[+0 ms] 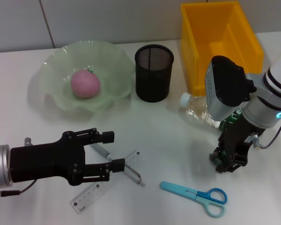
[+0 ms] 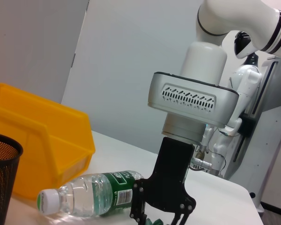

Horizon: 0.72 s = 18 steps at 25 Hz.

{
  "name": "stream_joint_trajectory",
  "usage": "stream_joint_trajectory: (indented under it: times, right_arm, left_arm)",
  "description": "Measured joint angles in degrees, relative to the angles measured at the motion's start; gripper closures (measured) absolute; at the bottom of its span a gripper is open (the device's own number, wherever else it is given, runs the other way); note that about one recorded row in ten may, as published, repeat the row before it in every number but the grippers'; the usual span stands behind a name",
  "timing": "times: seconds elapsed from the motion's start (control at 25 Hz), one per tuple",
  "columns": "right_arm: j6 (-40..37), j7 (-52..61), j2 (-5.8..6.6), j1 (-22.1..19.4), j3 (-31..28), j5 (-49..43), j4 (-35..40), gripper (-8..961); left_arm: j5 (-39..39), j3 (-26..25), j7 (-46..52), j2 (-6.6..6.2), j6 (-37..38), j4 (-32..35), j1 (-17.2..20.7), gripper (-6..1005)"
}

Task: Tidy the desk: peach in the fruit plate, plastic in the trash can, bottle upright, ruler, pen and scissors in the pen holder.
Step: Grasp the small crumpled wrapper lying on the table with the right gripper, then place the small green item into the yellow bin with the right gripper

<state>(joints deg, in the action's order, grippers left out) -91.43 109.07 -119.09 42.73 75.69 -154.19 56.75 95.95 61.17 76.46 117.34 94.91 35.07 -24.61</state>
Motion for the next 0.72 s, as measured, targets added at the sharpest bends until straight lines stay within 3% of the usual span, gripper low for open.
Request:
stream_joint_trajectory:
  times: [0.24,0.52,0.72]
  right_arm:
    - [-0.13,0.0,-0.08,-0.18,-0.52,0.52,1.24,628]
    - [-0.83,0.13,-0.09,-0.07,-1.22,0.8,2.04,685]
    - [-3.12,-0.31,0.07,-0.23,-5.29,4.35,3.8,707]
  left_arm:
    - [-0.05,0.0,0.0,0.0,0.02,0.0,0.0,200]
    - [-0.22,0.0,0.0,-0.01,0.19,0.0,0.0,199]
    - [-0.36,0.0,0.03,-0.05,0.27,0.0,0.0,199]
